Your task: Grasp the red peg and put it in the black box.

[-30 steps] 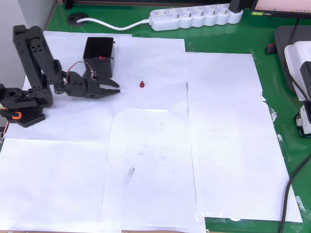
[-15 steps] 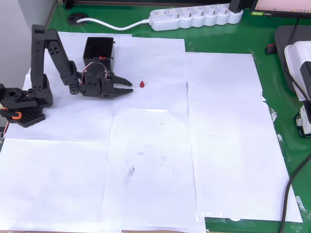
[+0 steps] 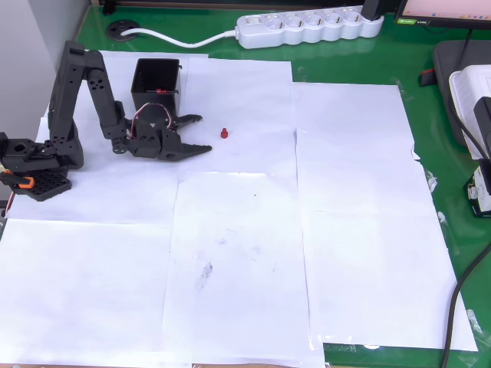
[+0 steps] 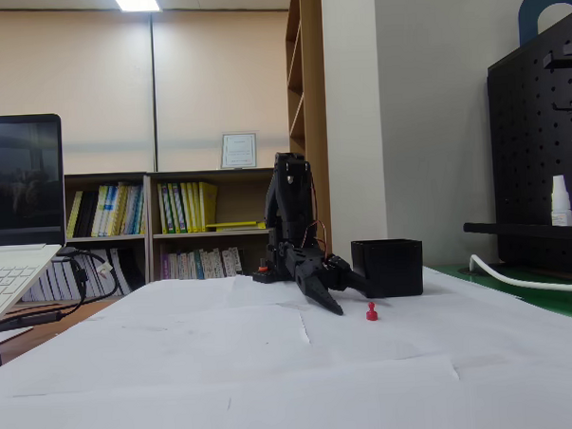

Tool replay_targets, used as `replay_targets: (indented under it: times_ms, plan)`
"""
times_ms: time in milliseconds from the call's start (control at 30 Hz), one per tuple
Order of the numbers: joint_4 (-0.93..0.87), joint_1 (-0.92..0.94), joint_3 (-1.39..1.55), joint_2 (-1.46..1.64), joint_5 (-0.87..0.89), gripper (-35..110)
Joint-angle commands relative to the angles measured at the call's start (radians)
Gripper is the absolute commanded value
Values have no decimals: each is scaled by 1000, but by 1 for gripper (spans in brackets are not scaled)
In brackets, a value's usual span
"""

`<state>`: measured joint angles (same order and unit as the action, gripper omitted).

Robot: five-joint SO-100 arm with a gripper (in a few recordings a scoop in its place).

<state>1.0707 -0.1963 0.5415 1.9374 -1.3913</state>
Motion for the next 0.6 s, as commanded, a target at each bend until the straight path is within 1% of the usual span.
replay_targets:
  times_ms: [0,100,233,367,500,567]
  plan:
    - [17,-8,81,41,-9,38]
    - [-3,-5,144,81,-20,38]
    - [14,3,199,146,-41,38]
    - [29,0,201,158,-49,38]
    - [229,-3,219,295,-67,38]
    - [238,-8,207,293,-64,38]
